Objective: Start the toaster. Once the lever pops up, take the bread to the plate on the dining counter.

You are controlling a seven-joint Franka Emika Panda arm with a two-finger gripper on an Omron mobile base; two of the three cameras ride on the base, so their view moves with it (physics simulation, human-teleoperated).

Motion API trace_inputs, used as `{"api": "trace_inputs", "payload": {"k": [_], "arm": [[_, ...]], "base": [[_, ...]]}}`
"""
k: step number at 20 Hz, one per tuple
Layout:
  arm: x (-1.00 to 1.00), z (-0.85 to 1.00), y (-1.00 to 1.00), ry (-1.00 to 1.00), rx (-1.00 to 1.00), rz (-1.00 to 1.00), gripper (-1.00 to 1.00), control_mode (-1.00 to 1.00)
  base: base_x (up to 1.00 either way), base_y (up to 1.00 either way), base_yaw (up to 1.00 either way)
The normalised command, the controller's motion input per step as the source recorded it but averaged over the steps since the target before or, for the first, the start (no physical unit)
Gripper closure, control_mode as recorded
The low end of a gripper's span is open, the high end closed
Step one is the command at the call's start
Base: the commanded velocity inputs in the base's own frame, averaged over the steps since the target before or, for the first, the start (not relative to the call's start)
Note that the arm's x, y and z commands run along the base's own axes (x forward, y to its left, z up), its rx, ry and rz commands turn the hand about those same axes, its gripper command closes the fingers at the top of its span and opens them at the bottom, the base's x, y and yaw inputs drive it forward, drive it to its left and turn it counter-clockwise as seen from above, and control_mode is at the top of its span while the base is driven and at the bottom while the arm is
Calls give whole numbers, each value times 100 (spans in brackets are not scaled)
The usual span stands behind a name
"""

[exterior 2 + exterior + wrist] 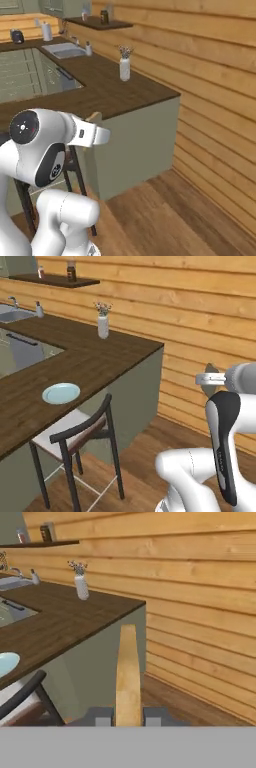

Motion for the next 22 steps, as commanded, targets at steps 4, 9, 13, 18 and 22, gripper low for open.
{"api": "trace_inputs", "payload": {"k": [4,9,13,18,22], "arm": [[0,0,0,0,0,0,100,100],[0,0,0,0,0,0,100,100],[0,0,0,0,0,0,100,100],[0,0,0,0,0,0,100,100],[0,0,0,0,0,0,100,100]], "base": [[40,-55,69],[37,-41,75],[32,-35,77],[40,-13,68],[52,-7,16]]}}
